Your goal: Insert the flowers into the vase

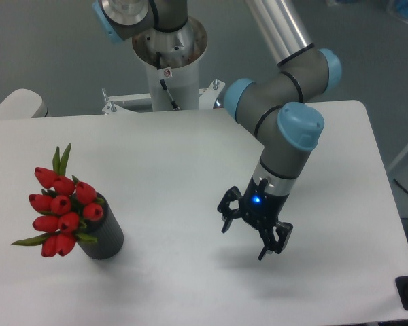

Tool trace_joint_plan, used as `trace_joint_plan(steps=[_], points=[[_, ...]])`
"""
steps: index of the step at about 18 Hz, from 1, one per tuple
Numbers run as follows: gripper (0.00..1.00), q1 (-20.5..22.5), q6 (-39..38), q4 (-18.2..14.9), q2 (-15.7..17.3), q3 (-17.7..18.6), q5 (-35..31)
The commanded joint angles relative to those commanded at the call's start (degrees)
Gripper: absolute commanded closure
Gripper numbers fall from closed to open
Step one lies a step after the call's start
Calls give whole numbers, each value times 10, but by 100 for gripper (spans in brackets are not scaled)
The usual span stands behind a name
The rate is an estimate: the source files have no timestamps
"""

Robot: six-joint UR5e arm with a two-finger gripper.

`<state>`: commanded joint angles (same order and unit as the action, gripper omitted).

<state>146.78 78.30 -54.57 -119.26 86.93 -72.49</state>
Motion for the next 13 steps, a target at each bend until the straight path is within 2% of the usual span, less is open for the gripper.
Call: trace_joint_plan(steps=[2,4,9,13], points=[[0,-6,4,-4,-8,-8,-25],[0,-13,18,-20,-17,-18,-78],[0,-34,61,-84,-47,-73,-154],[0,-36,94,-92,-51,-77,-173]])
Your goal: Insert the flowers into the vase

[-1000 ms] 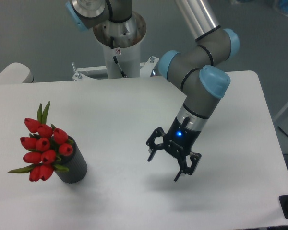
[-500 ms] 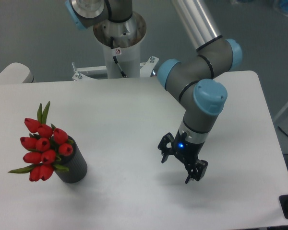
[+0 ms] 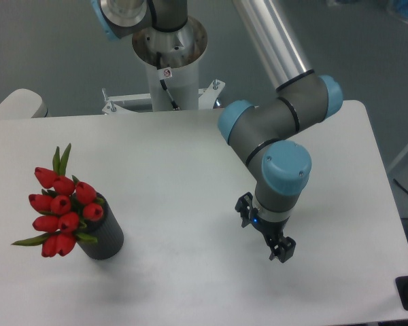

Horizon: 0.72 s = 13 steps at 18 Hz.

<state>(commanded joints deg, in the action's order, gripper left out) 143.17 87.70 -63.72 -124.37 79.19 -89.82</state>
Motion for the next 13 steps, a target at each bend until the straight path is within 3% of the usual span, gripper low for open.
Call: trace_joint_plan(steps=[13], points=[[0,1,49,0,3,6,-4]])
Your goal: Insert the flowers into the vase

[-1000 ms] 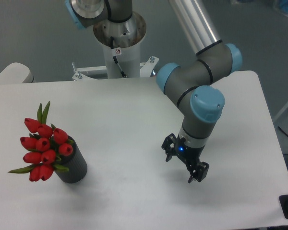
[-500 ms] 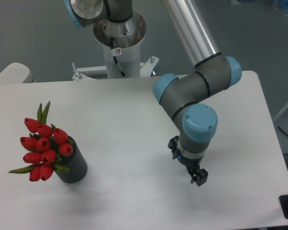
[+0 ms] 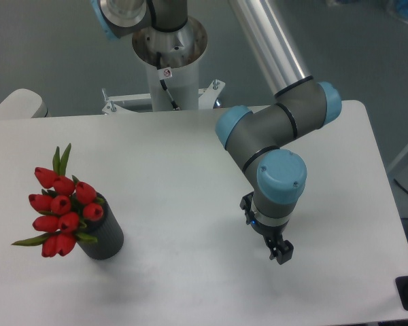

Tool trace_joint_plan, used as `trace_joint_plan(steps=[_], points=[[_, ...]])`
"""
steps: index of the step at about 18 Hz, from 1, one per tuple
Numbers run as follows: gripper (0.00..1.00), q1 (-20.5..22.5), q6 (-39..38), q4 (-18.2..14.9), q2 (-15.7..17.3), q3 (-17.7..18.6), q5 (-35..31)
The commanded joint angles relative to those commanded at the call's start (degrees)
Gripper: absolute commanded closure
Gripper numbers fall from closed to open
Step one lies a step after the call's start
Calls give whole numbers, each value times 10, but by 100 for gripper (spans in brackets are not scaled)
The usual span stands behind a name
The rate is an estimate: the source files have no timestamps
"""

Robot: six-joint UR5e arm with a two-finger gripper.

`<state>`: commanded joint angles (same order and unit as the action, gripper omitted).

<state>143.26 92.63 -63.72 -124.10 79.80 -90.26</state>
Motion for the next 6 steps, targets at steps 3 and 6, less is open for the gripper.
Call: trace_joint_plan(steps=[3,6], points=[[0,-1,4,0,1,2,0],[0,0,4,1,2,4,-2]])
